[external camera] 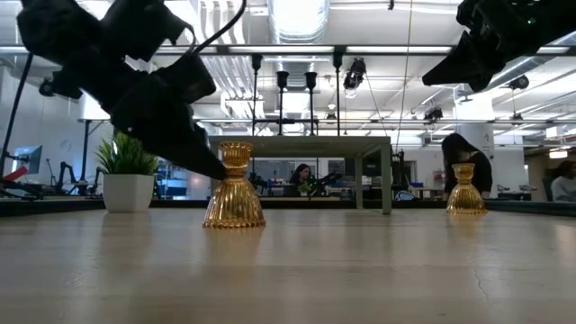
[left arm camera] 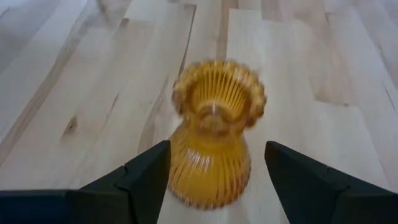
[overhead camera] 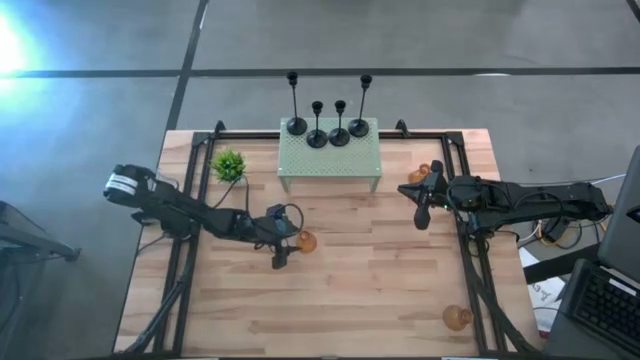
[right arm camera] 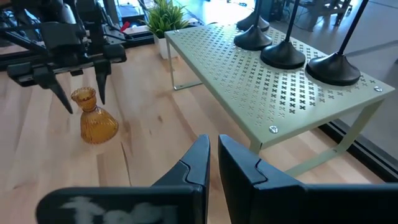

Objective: Pick & Place candle stick holders
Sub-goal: Put the middle left orange glass candle holder on the shelf

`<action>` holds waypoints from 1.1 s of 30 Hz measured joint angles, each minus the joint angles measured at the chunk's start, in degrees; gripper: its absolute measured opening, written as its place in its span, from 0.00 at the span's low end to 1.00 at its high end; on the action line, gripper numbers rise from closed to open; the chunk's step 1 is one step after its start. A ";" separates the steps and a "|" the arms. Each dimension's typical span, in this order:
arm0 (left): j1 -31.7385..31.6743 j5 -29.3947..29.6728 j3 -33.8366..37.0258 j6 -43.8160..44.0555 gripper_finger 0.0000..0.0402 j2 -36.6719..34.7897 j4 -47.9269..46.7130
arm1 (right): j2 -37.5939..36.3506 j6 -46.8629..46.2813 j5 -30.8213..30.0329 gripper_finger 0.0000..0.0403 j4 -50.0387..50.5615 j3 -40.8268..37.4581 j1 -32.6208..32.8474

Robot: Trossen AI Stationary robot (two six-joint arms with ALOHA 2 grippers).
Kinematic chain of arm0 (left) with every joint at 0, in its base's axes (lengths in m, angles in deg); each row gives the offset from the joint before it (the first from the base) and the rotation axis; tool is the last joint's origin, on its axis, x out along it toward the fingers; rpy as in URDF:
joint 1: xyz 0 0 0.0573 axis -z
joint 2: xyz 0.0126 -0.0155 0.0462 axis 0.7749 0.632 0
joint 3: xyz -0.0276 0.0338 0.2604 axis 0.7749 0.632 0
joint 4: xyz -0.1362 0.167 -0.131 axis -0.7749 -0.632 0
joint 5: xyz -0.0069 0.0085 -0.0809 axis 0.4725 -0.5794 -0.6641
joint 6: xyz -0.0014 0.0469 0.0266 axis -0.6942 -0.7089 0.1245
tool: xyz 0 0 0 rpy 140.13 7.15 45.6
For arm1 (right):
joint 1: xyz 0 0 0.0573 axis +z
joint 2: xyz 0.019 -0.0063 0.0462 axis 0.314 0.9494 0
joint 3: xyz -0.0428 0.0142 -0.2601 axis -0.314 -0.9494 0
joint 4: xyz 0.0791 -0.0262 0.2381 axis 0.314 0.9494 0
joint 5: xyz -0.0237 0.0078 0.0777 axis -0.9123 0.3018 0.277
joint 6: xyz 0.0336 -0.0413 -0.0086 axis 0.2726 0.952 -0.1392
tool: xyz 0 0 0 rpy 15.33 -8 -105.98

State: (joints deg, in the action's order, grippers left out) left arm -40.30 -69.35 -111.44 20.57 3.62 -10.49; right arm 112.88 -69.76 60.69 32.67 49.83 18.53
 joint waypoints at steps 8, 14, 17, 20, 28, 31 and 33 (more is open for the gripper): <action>-0.85 0.01 -2.39 -1.99 0.66 5.32 5.09 | 0.02 0.83 -0.01 0.07 -0.01 0.00 0.00; -1.18 0.01 -2.44 -2.30 0.66 9.54 10.32 | 0.02 0.99 -0.01 0.07 0.01 0.00 0.00; -1.25 0.03 -2.31 -2.55 0.66 11.79 13.80 | 0.02 1.05 -0.01 0.07 0.01 0.00 0.01; -1.22 0.01 -2.31 -2.73 0.64 13.35 16.88 | 0.02 1.06 -0.01 0.07 0.03 0.00 0.00; -1.22 0.01 -2.28 -2.89 0.49 13.14 17.11 | 0.02 1.33 -0.01 0.07 0.12 0.00 0.00; -1.18 -0.02 -2.28 -2.89 0.41 11.99 17.02 | 0.02 1.44 -0.01 0.07 0.12 0.00 0.00; -1.18 -0.02 -2.27 -3.12 0.36 11.32 16.66 | 0.02 1.44 -0.01 0.07 0.12 0.00 0.00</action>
State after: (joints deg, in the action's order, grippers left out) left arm -41.48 -69.37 -113.71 17.44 14.95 6.16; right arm 112.90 -68.32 60.68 32.79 49.83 18.54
